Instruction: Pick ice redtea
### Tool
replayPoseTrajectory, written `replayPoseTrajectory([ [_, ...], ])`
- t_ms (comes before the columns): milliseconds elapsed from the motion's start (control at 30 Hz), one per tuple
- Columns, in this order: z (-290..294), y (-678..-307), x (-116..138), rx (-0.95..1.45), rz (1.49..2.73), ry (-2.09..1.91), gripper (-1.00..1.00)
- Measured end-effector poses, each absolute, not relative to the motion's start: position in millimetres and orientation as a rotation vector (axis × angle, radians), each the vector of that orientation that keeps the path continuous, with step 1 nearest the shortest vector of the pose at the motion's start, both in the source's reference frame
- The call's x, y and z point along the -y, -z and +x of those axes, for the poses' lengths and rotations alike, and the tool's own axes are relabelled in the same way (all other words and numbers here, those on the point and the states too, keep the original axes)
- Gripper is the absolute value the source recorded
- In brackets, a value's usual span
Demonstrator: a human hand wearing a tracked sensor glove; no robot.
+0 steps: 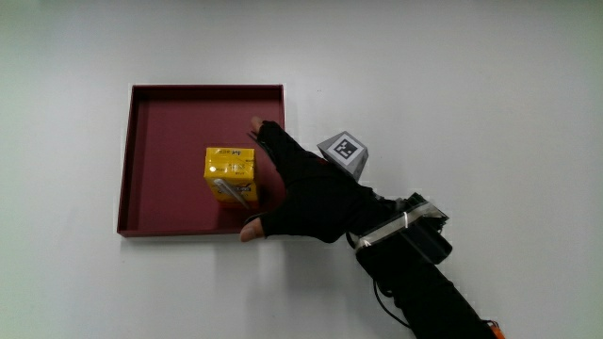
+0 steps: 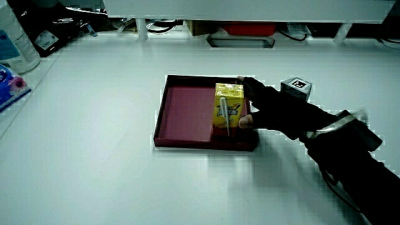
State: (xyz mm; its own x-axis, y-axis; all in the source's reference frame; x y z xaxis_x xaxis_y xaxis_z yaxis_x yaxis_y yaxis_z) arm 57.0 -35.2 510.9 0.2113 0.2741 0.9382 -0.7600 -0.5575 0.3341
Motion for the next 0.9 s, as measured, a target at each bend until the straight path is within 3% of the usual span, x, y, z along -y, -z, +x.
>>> replayPoseTrajectory([
  [467, 45.5, -517.8, 36.1, 0.494, 1.601, -1.581, 0.00],
  [900, 57.8, -522.4, 36.0, 0.419, 1.665, -1.762, 0.48],
])
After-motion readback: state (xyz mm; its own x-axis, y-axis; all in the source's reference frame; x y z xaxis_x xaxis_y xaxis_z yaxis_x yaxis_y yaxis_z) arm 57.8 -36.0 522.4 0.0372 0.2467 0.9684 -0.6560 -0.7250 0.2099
